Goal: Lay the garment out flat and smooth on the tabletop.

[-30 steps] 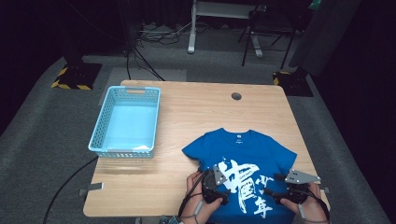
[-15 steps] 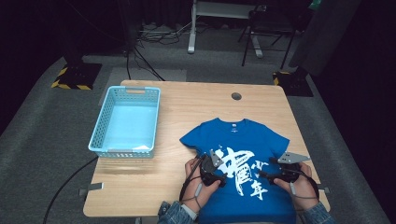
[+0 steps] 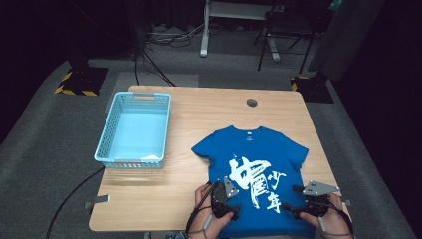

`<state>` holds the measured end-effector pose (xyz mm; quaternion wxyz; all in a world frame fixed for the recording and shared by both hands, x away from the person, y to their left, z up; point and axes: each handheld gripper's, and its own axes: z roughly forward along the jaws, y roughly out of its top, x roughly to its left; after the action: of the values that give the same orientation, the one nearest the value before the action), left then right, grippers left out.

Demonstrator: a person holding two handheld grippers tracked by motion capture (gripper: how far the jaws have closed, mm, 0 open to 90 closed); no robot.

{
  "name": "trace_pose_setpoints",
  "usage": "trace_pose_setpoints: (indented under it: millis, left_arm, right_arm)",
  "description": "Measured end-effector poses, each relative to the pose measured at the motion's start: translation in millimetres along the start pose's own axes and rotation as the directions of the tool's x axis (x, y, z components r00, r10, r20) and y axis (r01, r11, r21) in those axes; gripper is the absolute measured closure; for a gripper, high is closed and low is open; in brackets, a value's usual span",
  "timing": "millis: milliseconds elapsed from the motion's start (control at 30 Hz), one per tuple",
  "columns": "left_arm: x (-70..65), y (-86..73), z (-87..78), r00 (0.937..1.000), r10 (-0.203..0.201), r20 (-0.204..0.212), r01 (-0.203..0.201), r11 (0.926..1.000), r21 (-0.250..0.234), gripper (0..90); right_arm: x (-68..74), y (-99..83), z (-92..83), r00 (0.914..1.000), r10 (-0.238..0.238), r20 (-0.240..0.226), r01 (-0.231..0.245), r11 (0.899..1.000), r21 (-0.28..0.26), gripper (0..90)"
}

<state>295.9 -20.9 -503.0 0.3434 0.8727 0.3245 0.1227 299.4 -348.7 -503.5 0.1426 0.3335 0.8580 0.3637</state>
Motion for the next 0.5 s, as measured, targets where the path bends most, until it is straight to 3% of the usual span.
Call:
trace_pose_setpoints:
  millis: [133,500]
  left_arm:
    - [11.5,3.5,7.6,0.9999,-0.01,-0.008,0.01,0.9992,-0.039,13.4]
    - [56.3,24.2,25.7,0.999,-0.033,-0.031,0.032,0.9987,-0.04,13.4]
  right_arm:
    - [-9.8,6.0,7.2,0.9998,0.015,0.014,-0.014,1.0,-0.008,18.3]
    - [-40.4,30.9,35.1,0.9987,0.037,0.036,-0.036,0.999,-0.028,18.2]
